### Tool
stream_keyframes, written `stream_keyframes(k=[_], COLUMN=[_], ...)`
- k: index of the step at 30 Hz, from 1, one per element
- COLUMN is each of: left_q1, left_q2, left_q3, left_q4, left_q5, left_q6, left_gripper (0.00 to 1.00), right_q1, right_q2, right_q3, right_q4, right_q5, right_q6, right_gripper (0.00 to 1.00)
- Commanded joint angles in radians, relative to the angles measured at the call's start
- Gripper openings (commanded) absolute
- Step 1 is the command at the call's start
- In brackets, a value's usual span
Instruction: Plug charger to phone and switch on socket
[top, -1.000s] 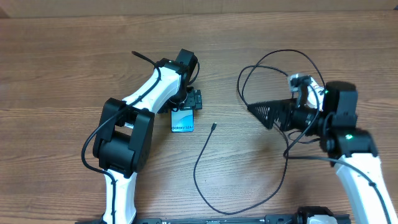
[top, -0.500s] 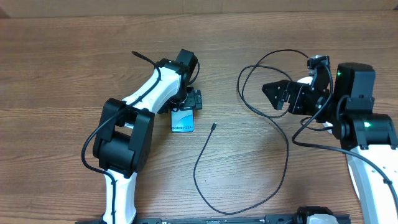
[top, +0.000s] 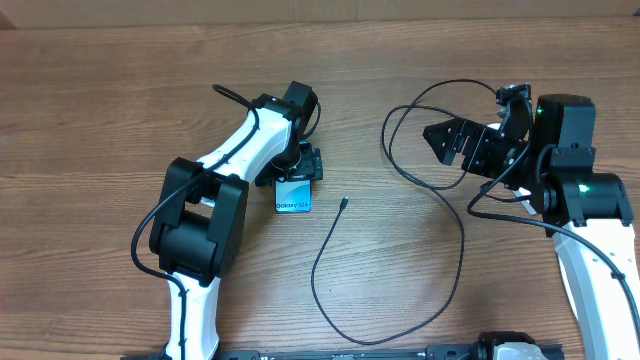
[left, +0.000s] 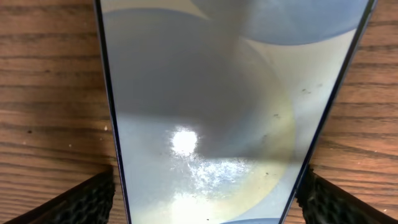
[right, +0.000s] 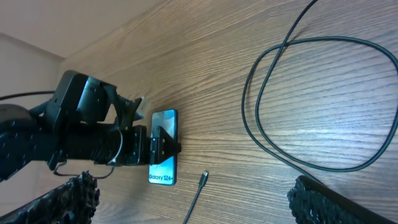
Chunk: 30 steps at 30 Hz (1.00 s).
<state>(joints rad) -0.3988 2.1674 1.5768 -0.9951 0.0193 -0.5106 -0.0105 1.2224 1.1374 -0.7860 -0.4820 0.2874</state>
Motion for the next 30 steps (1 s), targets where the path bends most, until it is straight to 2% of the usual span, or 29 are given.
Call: stream_keyframes(k=[1,6,9,14,21,23,30], left_q1=[-0.008,-0.008,-0.008,-0.008,-0.008,-0.008,-0.007], left_q2=[0.021,0.021,0.021,0.021,0.021,0.021,0.021], left_q3=[-0.036,-0.036,-0.036,-0.036,-0.036,-0.036,-0.036], left_q4=[-0.006,-0.007,-0.006,-0.006,-0.006,-0.007,-0.002], left_q5=[0.026,0.027,0.026,0.026,0.026,0.026,0.022], left_q6=[-0.006,-0.006,-0.006,-0.006,-0.006,-0.006,0.010], left_gripper=[0.94,0.90,0.84,0.84,0.84,0.81,0.82], right_q1=[0.004,0.004,0.004,0.004,0.004,0.004,0.004], right_q2=[0.003,0.003,0.003,0.003,0.003,0.003,0.003], right_q3=[0.012,0.012,0.012,0.012,0.012,0.012,0.011], right_q4=[0.005,0.006,0.007,0.002,0.002,0.002,0.002], right_q5=[0.021,0.061,0.120,0.203,0.205,0.205,0.205], right_q6=[0.024,0.026,0.044,0.084,0.084,0.084,0.084], right_gripper=[1.00,1.00,1.00,1.00,1.00,1.00,1.00])
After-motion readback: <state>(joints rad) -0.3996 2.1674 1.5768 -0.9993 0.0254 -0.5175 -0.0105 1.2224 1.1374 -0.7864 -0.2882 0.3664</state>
